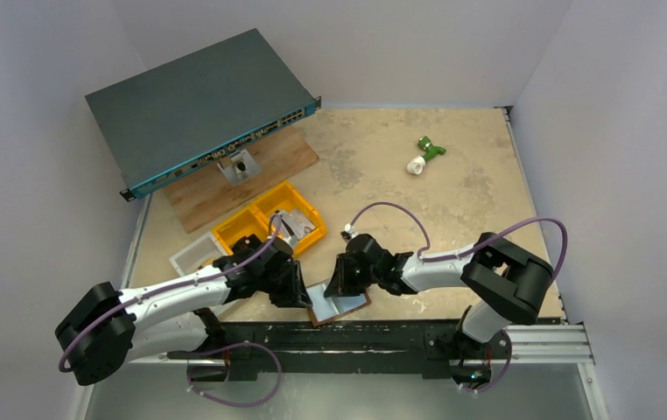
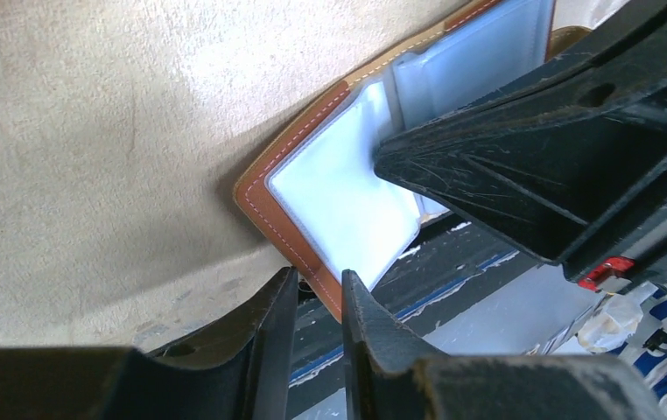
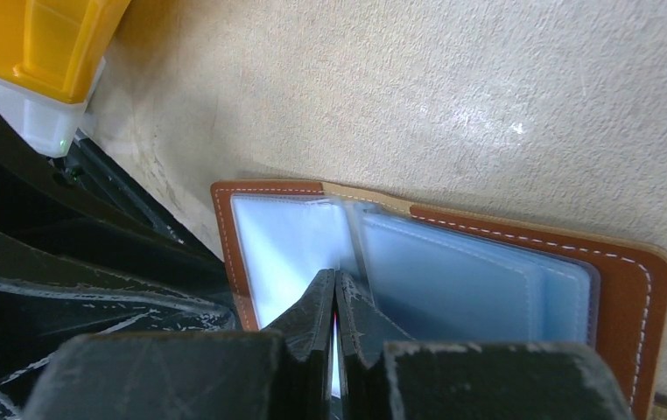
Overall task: Take the credit cards out of the card holder
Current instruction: Close the card holder at the center of the board.
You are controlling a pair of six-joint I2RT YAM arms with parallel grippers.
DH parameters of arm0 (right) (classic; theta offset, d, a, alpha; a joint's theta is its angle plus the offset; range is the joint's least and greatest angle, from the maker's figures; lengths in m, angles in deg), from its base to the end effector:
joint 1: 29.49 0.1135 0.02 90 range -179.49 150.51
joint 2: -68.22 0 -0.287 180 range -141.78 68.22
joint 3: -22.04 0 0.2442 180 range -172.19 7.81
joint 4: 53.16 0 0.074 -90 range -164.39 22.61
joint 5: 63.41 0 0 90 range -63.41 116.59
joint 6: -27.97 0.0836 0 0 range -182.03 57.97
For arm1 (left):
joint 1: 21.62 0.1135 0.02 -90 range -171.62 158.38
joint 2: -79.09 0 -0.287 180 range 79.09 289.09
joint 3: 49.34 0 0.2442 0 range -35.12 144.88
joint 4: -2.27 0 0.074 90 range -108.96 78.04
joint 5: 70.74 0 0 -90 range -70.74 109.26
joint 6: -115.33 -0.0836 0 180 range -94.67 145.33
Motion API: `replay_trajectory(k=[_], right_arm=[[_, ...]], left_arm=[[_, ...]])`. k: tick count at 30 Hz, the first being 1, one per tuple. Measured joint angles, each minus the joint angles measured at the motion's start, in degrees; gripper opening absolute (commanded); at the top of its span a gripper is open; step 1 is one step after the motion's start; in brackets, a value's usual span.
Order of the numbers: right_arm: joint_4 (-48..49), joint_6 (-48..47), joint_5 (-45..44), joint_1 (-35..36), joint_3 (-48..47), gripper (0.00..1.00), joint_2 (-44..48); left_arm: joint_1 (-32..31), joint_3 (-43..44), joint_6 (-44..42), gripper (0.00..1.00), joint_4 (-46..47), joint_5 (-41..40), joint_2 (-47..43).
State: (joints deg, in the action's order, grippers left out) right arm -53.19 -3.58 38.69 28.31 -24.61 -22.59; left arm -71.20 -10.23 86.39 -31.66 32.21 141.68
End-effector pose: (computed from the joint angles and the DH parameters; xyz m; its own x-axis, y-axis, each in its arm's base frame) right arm 0.1509 0.2724 0.1218 -0.9677 0.0270 -0.2507 -0.1583 0.7087 0.6875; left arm 0.1126 -0.1611 0.1400 -0.9821 -0.1622 -0.0954 -0.0812 0.8226 -0.5627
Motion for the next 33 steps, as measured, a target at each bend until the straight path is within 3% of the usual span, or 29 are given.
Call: replay_trajectory(k=[13,24,33], right_arm=[[0.0,0.28,-0.02,-0.07,0.04,0.0,0.02],[-0.72,1.11,-0.02,-0.07,0.09,0.0,1.55],[-5.92,1.79,-1.07,-0.04,-0.11,0.0,9.92]], left_arm=[[0.0,2.89,0.92,0.04,-1.6,-0.17,-0.76],[-0.02,8.15,0.87,0.03,-4.48,-2.54,1.7],[-0.04,13.33,-0.22,0.0,-5.27,-3.56,6.03]])
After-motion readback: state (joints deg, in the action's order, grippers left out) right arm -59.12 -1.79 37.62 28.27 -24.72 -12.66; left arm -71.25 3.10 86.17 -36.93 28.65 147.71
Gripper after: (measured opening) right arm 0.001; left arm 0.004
